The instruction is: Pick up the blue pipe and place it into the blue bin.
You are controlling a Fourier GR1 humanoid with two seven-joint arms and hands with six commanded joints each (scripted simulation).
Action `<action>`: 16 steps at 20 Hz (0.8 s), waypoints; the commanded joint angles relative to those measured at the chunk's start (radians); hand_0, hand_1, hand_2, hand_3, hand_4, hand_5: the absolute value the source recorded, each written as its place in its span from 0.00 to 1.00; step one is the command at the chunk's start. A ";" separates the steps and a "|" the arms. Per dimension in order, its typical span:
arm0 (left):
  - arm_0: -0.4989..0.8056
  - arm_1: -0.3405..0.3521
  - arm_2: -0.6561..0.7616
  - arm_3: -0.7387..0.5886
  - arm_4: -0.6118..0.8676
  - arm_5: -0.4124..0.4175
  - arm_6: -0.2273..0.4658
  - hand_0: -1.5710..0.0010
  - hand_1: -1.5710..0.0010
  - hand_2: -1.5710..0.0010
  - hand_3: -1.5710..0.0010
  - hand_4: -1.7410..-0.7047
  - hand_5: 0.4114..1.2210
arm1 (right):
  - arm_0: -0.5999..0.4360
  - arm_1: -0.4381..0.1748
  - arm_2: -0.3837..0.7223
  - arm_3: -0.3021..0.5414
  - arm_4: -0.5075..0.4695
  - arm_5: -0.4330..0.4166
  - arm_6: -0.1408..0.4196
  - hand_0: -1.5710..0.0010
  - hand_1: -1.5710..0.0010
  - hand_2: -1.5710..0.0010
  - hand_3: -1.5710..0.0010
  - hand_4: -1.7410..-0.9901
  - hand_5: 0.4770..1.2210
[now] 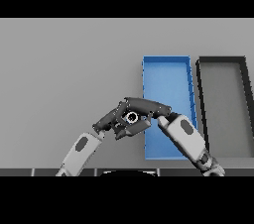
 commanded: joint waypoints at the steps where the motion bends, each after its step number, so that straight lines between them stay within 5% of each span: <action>1: 0.000 -0.001 0.001 -0.004 -0.002 0.001 0.000 0.08 0.09 0.14 0.11 0.03 1.00 | -0.012 -0.008 0.012 0.000 0.034 -0.008 -0.012 0.07 0.07 0.07 0.10 0.39 0.78; 5: -0.004 0.000 0.026 -0.011 0.018 -0.013 0.019 0.03 0.04 0.12 0.04 0.01 1.00 | -0.029 -0.044 0.030 0.005 -0.014 -0.049 -0.014 0.03 0.03 0.03 0.04 0.35 0.91; 6: 0.001 0.004 0.017 -0.017 0.002 -0.009 -0.008 0.09 0.14 0.22 0.15 0.09 1.00 | -0.031 -0.050 0.030 0.007 -0.038 -0.060 -0.026 0.02 0.02 0.02 0.03 0.35 0.93; 8: -0.007 0.043 -0.001 -0.015 -0.066 -0.027 -0.044 0.41 0.45 0.50 0.46 0.31 1.00 | -0.026 -0.058 0.043 0.005 -0.070 -0.082 -0.022 0.02 0.02 0.01 0.02 0.34 0.95; 10: -0.026 0.063 -0.007 0.000 -0.119 -0.065 -0.044 0.62 0.65 0.68 0.65 0.51 1.00 | -0.032 -0.052 0.066 0.004 -0.052 -0.095 0.018 0.01 0.01 0.01 0.01 0.33 0.97; 16: -0.036 0.064 0.000 0.021 -0.181 -0.055 -0.049 0.90 0.91 0.92 0.91 0.77 0.46 | -0.036 -0.055 0.066 -0.003 -0.051 -0.095 0.002 0.00 0.00 0.00 0.00 0.33 0.99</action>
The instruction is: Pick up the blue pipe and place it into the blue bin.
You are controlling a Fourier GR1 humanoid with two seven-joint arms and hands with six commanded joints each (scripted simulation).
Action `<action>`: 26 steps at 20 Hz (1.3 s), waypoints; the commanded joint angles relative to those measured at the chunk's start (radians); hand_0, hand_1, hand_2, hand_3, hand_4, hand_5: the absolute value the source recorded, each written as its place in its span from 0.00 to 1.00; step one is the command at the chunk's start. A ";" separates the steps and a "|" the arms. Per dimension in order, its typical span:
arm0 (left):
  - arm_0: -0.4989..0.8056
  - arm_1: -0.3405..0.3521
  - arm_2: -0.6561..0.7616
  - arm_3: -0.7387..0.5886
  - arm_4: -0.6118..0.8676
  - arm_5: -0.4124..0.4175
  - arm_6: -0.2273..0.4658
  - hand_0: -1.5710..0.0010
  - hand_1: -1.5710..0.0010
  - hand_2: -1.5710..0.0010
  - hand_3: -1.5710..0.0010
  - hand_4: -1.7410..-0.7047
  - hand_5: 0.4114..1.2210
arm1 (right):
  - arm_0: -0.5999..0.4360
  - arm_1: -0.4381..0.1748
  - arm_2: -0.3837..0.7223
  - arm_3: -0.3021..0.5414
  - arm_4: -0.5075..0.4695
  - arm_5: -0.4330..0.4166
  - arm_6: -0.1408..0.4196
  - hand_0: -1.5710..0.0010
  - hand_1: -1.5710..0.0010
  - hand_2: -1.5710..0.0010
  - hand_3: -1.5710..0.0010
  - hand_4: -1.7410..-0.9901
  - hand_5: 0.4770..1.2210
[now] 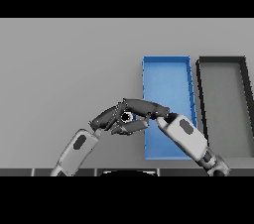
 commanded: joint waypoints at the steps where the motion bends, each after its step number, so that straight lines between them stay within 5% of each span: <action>1: 0.000 0.008 0.008 -0.003 0.001 0.004 -0.010 0.92 0.93 0.93 0.93 0.80 0.40 | 0.000 -0.005 0.002 0.000 0.011 0.004 -0.005 0.00 0.00 0.00 0.00 0.33 0.99; 9: 0.020 -0.014 0.017 -0.010 0.044 -0.007 0.058 0.99 0.99 0.99 0.99 0.81 0.19 | -0.005 -0.001 -0.008 0.000 -0.023 -0.012 0.004 0.00 0.00 0.00 0.00 0.34 1.00; 12: 0.012 -0.015 0.028 0.008 0.043 -0.001 0.089 0.99 0.99 0.99 0.99 0.81 0.17 | -0.015 -0.023 -0.034 -0.019 -0.146 -0.032 0.077 0.00 0.00 0.00 0.00 0.33 1.00; 19: 0.028 -0.022 0.014 -0.004 0.050 -0.009 0.114 1.00 1.00 1.00 1.00 0.79 0.11 | -0.193 -0.049 -0.176 -0.062 -0.436 -0.178 0.301 0.00 0.00 0.00 0.00 0.07 0.93; 21: 0.036 -0.026 0.001 -0.010 0.039 -0.006 0.125 1.00 1.00 1.00 1.00 0.80 0.11 | -0.280 -0.079 -0.255 -0.041 -0.532 -0.209 0.278 0.00 0.00 0.00 0.00 0.04 0.89; 26: 0.050 -0.003 0.002 -0.030 0.038 -0.013 0.079 1.00 1.00 1.00 1.00 0.81 0.10 | -0.465 -0.151 -0.388 0.122 -0.490 -0.289 0.243 0.00 0.00 0.00 0.00 0.01 0.85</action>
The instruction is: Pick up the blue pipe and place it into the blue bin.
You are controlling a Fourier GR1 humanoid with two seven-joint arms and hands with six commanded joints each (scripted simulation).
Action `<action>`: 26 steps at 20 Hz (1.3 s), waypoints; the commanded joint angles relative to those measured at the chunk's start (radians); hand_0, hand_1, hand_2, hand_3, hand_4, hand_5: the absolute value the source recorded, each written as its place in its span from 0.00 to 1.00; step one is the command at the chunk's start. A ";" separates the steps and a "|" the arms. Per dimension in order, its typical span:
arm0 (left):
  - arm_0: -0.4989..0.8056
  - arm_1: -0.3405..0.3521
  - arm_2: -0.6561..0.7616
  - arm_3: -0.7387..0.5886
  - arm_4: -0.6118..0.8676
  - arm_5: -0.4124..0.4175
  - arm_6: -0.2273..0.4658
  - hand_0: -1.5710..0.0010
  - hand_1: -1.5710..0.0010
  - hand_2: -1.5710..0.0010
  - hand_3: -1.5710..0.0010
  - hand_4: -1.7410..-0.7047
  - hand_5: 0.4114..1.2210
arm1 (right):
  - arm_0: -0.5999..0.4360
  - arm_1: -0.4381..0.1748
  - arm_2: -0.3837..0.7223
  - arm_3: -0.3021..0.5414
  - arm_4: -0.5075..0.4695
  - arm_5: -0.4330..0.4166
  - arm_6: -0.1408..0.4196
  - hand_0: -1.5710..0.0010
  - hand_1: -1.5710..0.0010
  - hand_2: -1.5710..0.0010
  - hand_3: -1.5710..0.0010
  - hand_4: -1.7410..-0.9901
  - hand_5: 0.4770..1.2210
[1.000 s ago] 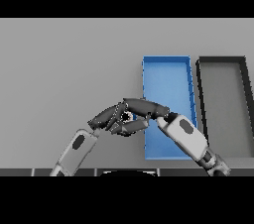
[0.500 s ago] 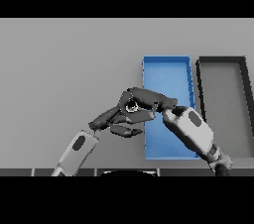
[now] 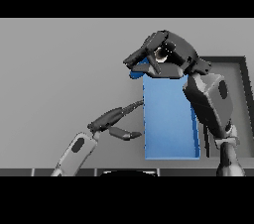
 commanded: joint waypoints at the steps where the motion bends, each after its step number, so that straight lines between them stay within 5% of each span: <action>1: 0.005 0.003 0.005 -0.005 0.010 -0.005 0.012 1.00 1.00 1.00 1.00 0.81 0.10 | -0.021 -0.014 -0.019 0.041 0.026 -0.004 -0.005 0.00 0.00 0.00 0.00 0.01 0.86; 8: -0.006 0.000 0.019 0.005 0.024 -0.010 0.037 1.00 1.00 1.00 1.00 0.81 0.10 | 0.075 -0.040 -0.113 0.289 0.201 -0.014 0.041 0.00 0.00 0.00 0.00 0.00 0.86; 15: -0.004 0.002 0.028 -0.002 0.034 -0.009 0.036 1.00 1.00 1.00 1.00 0.82 0.07 | 0.309 0.018 -0.121 0.281 0.326 -0.060 0.176 0.00 0.00 0.00 0.00 0.00 0.86; 18: -0.010 -0.010 0.017 0.008 0.024 -0.006 0.033 1.00 1.00 1.00 1.00 0.83 0.06 | 0.396 -0.011 -0.051 0.302 0.317 -0.086 0.191 0.00 0.00 0.00 0.00 0.00 0.87; 22: 0.010 0.004 0.024 -0.018 0.037 -0.008 0.034 1.00 1.00 1.00 1.00 0.83 0.06 | 0.479 -0.061 0.064 0.339 0.296 -0.091 0.191 0.00 0.00 0.00 0.00 0.20 0.86; 23: 0.002 0.003 0.025 -0.017 0.037 -0.009 0.045 1.00 1.00 1.00 1.00 0.83 0.06 | 0.478 -0.095 0.122 0.366 0.260 -0.110 0.191 0.00 0.00 0.00 0.15 0.19 0.85; 24: 0.000 0.002 0.022 -0.009 0.027 -0.005 0.048 1.00 1.00 1.00 1.00 0.83 0.05 | 0.472 -0.123 0.176 0.394 0.218 -0.154 0.184 0.00 0.07 0.11 0.29 0.26 0.88; 26: -0.001 0.001 0.022 -0.003 0.026 -0.004 0.049 1.00 1.00 1.00 1.00 0.83 0.05 | 0.444 -0.165 0.270 0.426 0.111 -0.218 0.182 0.33 0.41 0.43 0.54 0.38 0.92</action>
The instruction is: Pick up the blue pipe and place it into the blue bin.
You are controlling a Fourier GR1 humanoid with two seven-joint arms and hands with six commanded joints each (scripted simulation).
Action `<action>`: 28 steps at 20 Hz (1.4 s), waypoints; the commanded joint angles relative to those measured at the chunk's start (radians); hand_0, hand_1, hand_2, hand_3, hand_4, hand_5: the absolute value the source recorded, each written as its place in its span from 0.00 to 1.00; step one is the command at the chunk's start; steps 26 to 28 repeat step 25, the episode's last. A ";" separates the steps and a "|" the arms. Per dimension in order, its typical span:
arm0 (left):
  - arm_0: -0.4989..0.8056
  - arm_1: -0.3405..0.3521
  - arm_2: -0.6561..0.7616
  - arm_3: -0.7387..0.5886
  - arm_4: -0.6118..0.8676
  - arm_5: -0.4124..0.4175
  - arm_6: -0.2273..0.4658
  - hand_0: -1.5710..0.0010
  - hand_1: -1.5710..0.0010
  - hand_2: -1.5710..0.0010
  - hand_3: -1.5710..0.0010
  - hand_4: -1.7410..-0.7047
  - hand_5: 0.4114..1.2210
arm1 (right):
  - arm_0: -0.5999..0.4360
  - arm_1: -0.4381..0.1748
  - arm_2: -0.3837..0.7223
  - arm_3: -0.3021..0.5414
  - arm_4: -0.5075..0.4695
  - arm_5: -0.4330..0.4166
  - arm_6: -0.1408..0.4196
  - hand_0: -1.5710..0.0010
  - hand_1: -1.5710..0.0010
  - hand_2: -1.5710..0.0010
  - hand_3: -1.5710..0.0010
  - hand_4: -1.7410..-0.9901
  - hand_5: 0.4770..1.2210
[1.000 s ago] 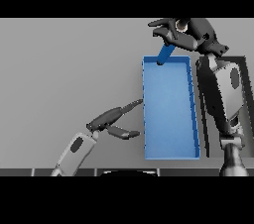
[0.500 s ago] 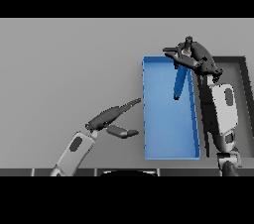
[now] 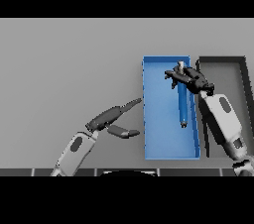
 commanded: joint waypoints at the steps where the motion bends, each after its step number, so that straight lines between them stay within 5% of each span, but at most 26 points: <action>1: -0.002 0.001 0.000 -0.001 0.003 -0.003 -0.004 1.00 1.00 1.00 1.00 0.83 0.05 | -0.016 -0.023 0.067 0.028 -0.054 -0.034 0.017 0.47 0.52 0.55 0.63 0.46 0.94; 4: 0.002 -0.008 -0.008 -0.004 0.005 -0.005 0.008 1.00 1.00 1.00 1.00 0.82 0.05 | -0.081 -0.125 0.270 0.044 -0.194 -0.030 0.018 0.73 0.76 0.77 0.81 0.66 0.81; 6: 0.000 -0.009 -0.001 -0.004 0.006 0.002 -0.002 1.00 1.00 1.00 1.00 0.82 0.05 | -0.094 -0.151 0.333 0.014 -0.129 -0.017 0.017 0.83 0.84 0.85 0.88 0.75 0.67; 14: 0.015 -0.007 -0.006 -0.004 0.006 -0.001 -0.008 1.00 1.00 1.00 1.00 0.80 0.06 | -0.127 -0.136 0.393 0.074 0.004 -0.014 -0.044 0.97 0.97 0.98 0.98 0.82 0.32; 20: -0.009 -0.018 0.006 0.011 0.018 -0.002 0.020 1.00 1.00 1.00 1.00 0.79 0.07 | -0.115 -0.125 0.390 0.083 -0.002 -0.010 -0.066 0.99 0.99 0.99 0.99 0.81 0.27; 28: 0.019 -0.005 0.001 0.025 0.008 -0.006 -0.038 1.00 1.00 1.00 1.00 0.79 0.07 | -0.115 -0.138 0.382 0.077 -0.013 0.019 -0.086 0.99 0.99 0.99 1.00 0.82 0.27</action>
